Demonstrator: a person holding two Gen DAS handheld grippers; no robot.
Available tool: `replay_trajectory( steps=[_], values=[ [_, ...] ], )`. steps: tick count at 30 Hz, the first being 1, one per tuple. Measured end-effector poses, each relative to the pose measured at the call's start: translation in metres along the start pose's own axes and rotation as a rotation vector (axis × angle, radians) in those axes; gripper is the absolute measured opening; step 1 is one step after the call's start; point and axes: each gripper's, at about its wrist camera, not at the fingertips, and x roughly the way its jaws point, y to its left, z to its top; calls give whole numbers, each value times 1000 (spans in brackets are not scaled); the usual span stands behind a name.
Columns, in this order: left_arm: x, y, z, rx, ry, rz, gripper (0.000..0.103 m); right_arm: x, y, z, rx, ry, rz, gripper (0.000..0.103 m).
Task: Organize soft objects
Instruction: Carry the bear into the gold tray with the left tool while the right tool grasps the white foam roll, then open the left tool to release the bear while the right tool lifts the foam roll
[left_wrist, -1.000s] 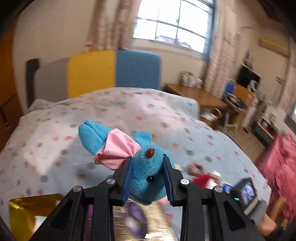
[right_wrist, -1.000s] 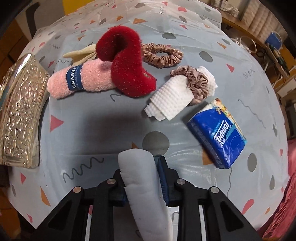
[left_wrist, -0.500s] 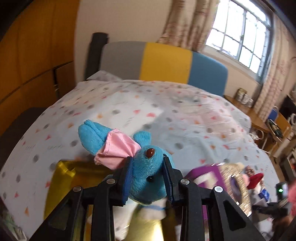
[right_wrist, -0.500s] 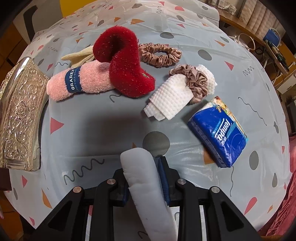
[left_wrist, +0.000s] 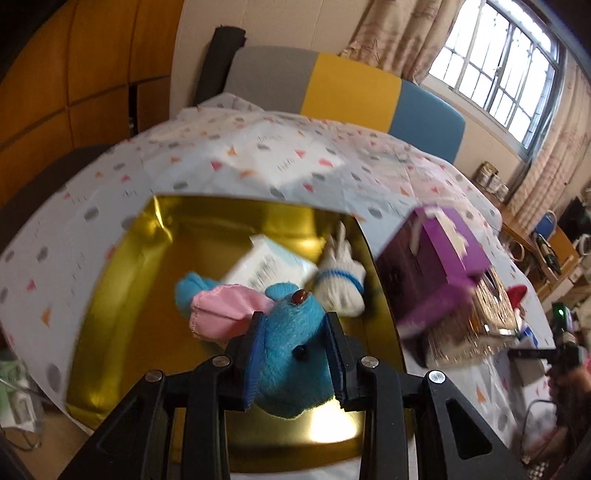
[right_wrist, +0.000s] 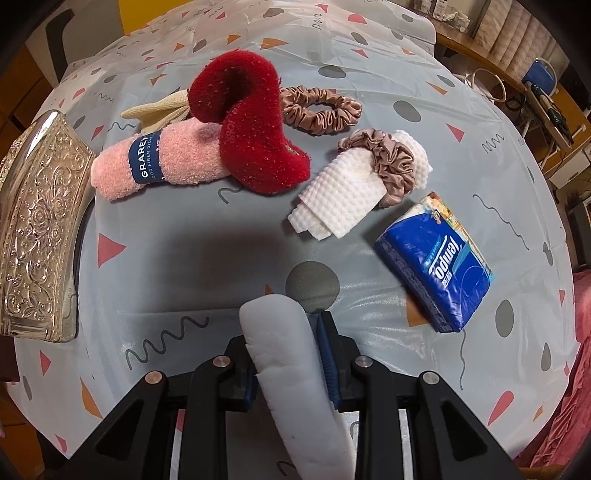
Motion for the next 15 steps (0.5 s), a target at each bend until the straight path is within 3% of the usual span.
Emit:
replay_trajectory(
  steps=[5,13,15],
  values=[
    [19,-15,-17,39,55,-14,33,0,4,-1,5,-5,-7,29],
    [22,-19,-28,49,52,14,60,0,5,-3,17,-11,-5,29],
    [21,-18,-28,45,50,13,62,0,1,-3,21,-11,3,29]
  ],
)
